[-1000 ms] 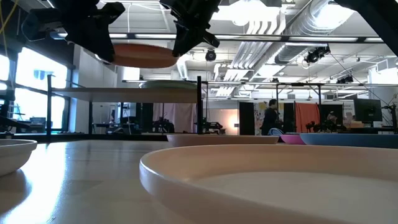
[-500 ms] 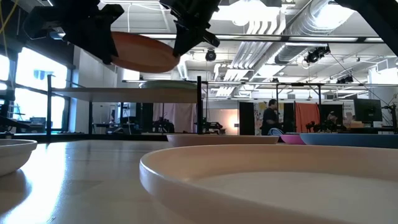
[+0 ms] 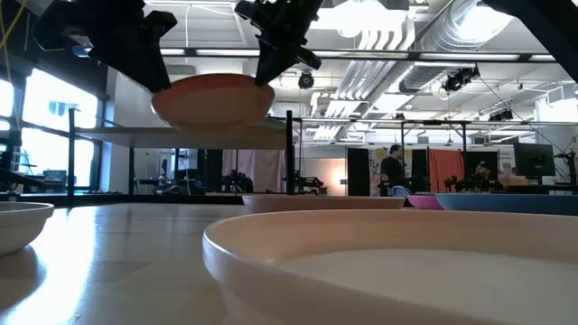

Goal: Place and stack plates onto a shelf
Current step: Stack the brown plate on top of the blue plate on the shelf

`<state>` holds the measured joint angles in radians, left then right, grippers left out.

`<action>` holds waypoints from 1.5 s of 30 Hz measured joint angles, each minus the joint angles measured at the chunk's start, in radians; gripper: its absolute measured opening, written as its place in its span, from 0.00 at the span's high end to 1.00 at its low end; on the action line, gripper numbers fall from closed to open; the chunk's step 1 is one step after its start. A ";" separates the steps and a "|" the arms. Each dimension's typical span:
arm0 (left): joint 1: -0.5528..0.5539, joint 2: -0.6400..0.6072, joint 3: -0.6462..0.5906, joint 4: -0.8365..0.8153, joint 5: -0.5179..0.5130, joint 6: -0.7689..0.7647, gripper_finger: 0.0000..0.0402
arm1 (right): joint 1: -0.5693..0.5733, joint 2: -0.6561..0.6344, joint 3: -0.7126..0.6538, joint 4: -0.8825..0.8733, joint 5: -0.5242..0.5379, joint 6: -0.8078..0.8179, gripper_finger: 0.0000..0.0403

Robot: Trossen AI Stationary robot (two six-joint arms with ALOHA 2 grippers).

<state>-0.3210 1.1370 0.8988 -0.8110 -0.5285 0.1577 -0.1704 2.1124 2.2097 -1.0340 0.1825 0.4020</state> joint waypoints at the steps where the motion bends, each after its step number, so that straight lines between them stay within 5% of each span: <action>1: 0.000 0.000 0.000 0.000 0.000 0.000 0.79 | -0.001 0.000 0.000 0.001 0.001 0.000 1.00; 24: 0.000 0.000 0.109 -0.003 -0.089 0.002 0.79 | -0.175 -0.001 0.002 0.104 -0.090 -0.044 1.00; 45: 0.004 0.000 0.125 -0.009 -0.090 0.002 0.79 | -0.476 -0.014 0.036 0.141 -0.462 0.094 1.00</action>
<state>-0.3168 1.1366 1.0237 -0.8198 -0.6186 0.1600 -0.6469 2.0979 2.2459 -0.8929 -0.2791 0.4963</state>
